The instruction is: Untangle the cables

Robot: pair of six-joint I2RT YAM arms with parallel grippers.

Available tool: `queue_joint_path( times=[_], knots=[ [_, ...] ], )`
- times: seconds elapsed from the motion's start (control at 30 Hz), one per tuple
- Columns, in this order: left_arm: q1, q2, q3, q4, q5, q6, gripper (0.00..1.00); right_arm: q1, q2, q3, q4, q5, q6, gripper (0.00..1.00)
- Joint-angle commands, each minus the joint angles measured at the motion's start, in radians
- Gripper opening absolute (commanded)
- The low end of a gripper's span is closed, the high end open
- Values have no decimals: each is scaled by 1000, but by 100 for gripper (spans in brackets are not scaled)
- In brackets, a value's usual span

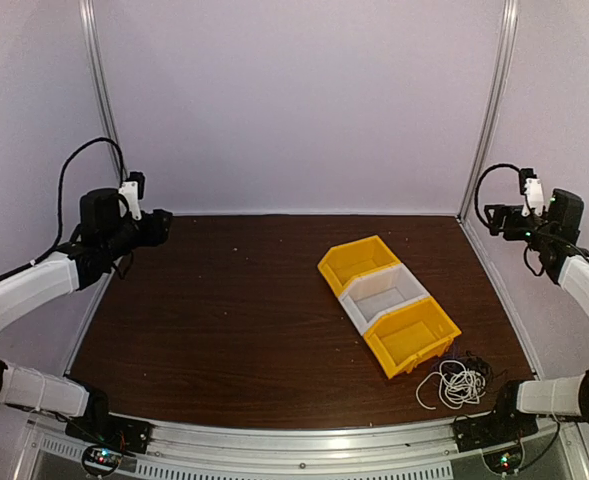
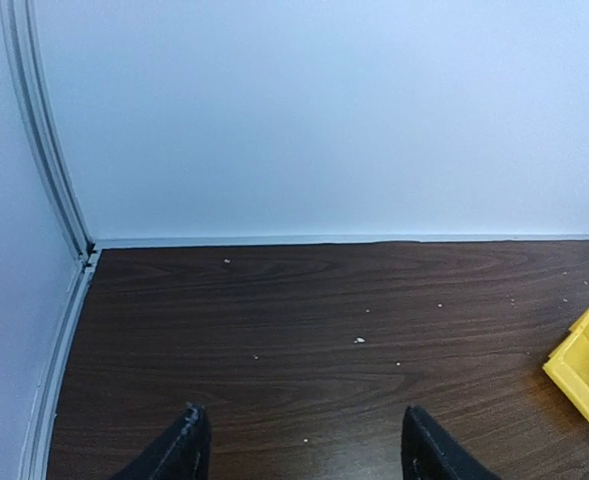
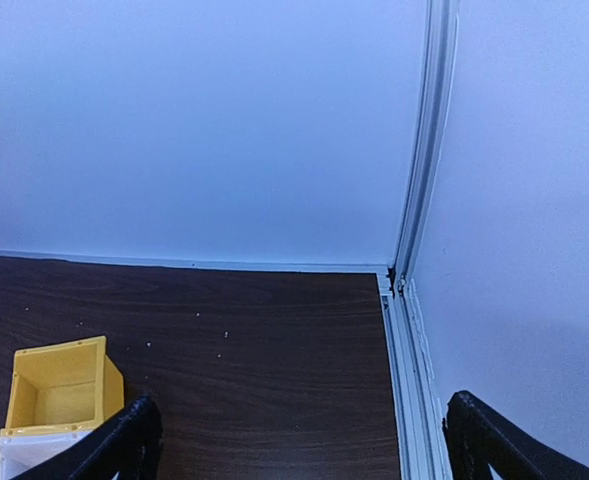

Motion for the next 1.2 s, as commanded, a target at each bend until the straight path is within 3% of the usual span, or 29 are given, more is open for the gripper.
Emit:
queue_joint_path(
  times=[0.0, 0.23, 0.4, 0.5, 0.63, 0.8, 0.97, 1.17],
  knots=[
    [-5, -16, -9, 121, 169, 19, 67, 16, 43, 84, -90, -111, -114, 99],
    [-113, 34, 26, 93, 240, 96, 68, 187, 196, 207, -317, -106, -278, 92],
    [-218, 99, 38, 83, 237, 128, 67, 353, 408, 316, -451, -74, -353, 75],
    [-270, 141, 68, 37, 221, 150, 67, 397, 542, 416, -538, -73, -377, 63],
    [-313, 162, 76, 26, 197, 179, 67, 425, 656, 516, -635, -83, -397, 56],
    [-322, 175, 90, 17, 191, 187, 67, 452, 700, 522, -683, -43, -409, 53],
    [-323, 184, 98, 10, 193, 183, 67, 474, 717, 493, -707, -21, -423, 44],
    [-323, 185, 103, 4, 198, 178, 67, 521, 730, 486, -707, 21, -427, 21]
  ],
)
